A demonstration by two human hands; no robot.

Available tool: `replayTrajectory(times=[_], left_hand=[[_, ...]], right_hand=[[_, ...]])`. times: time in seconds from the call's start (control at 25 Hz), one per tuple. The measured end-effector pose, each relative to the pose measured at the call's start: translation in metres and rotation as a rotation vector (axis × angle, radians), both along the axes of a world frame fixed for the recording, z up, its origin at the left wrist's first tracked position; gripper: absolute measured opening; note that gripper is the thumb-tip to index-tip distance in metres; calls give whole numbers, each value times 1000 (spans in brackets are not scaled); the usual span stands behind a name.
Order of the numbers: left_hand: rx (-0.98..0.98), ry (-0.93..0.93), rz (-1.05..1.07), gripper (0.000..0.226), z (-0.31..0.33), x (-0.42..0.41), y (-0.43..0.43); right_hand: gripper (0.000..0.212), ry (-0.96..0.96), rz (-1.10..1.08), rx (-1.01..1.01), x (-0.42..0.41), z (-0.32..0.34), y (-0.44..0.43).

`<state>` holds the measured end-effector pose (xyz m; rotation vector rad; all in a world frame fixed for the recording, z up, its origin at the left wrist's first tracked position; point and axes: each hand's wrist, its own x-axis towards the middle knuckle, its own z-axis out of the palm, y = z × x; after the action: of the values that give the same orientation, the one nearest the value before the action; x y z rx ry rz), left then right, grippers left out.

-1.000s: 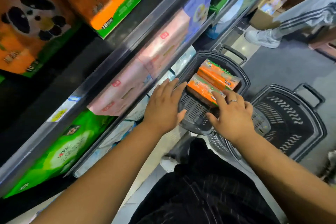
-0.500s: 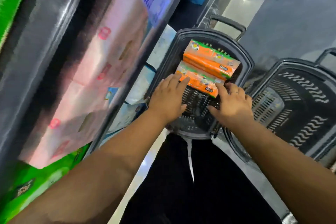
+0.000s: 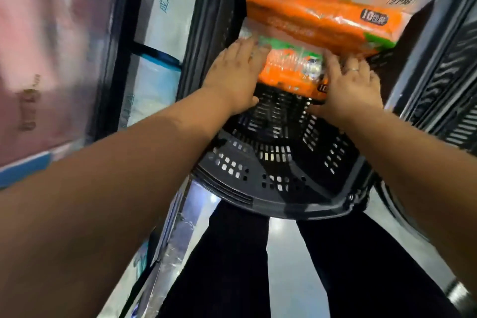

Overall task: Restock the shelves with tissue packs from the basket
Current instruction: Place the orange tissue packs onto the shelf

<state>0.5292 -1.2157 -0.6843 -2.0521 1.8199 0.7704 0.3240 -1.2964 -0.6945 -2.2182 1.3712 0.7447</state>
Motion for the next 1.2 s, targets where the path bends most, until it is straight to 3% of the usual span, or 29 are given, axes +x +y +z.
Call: replayTrajectory(times=[0.12, 0.28, 0.44, 0.76, 0.92, 1.08, 1.2], left_hand=[[38, -81, 11, 107, -31, 2, -9], [-46, -222, -28, 103, -42, 1, -20], [-96, -230, -95, 90, -33, 8, -21], [-60, -6, -183, 92, 49, 17, -7], [-39, 188, -122, 103, 111, 24, 3], [-50, 423, 92, 108, 176, 37, 20], [-58, 632, 385, 102, 225, 41, 36]], right_hand=[[118, 31, -30, -52, 6, -33, -1], [102, -32, -66, -122, 10, -48, 4], [91, -75, -47, -141, 5, -33, 12], [94, -174, -41, -1, -11, 60, 19], [110, -157, 17, 162, -19, 134, 0], [124, -147, 99, 281, -11, 207, -18], [113, -225, 59, 406, -5, 266, -27]])
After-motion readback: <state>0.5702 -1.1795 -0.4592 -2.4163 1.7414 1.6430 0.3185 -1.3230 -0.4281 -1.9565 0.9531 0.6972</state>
